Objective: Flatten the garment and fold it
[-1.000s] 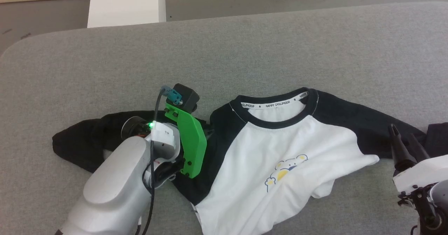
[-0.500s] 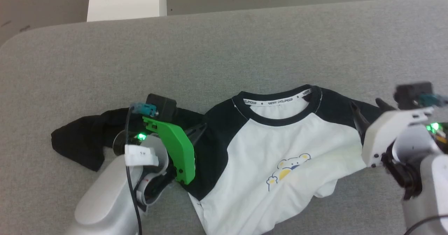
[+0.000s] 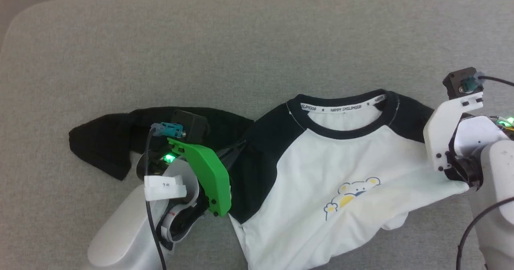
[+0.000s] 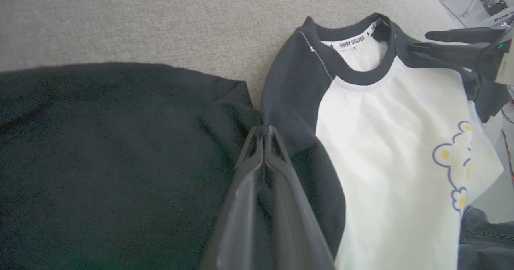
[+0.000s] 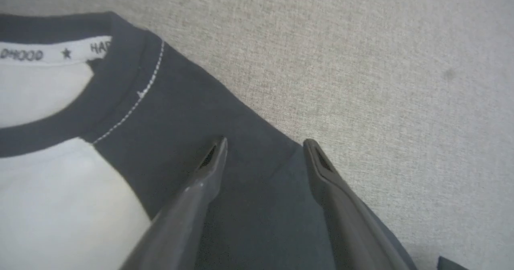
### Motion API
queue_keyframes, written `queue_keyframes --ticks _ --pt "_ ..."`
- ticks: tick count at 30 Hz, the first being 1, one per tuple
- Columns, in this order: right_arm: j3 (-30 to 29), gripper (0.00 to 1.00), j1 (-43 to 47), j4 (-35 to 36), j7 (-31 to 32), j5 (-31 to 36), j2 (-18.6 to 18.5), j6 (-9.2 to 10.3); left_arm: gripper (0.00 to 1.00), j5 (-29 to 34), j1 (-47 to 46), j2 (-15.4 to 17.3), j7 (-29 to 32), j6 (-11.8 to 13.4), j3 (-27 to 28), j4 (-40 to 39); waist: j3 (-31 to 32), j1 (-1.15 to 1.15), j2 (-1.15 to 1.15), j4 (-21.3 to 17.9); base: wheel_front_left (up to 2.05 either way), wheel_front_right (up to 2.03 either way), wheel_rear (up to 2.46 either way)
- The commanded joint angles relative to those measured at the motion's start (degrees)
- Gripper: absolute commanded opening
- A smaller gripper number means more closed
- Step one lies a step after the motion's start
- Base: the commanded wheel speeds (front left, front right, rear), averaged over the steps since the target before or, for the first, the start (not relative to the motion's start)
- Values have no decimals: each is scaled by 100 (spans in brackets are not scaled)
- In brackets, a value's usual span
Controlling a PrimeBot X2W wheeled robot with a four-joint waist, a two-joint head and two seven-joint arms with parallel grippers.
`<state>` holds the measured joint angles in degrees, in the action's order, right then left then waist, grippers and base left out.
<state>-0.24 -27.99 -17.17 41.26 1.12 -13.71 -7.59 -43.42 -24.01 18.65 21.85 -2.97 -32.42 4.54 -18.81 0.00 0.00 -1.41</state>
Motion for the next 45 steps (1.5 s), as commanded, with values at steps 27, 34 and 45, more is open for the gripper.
queue_keyframes --ticks 27,34,45 --pt "-213 0 -718 280 184 -1471 -170 10 0 -96 -479 -164 -1089 3 611 43 661 0 0 -53 0 0 0" --pt "-367 0 -1420 715 324 -2122 -298 10 0 -154 -1425 -15 -1097 44 1066 183 1170 0 0 -147 0 0 0" --pt "-484 0 -3098 53 53 -1876 0 10 0 309 -3549 250 -870 145 1244 1429 912 0 0 -257 0 0 0"
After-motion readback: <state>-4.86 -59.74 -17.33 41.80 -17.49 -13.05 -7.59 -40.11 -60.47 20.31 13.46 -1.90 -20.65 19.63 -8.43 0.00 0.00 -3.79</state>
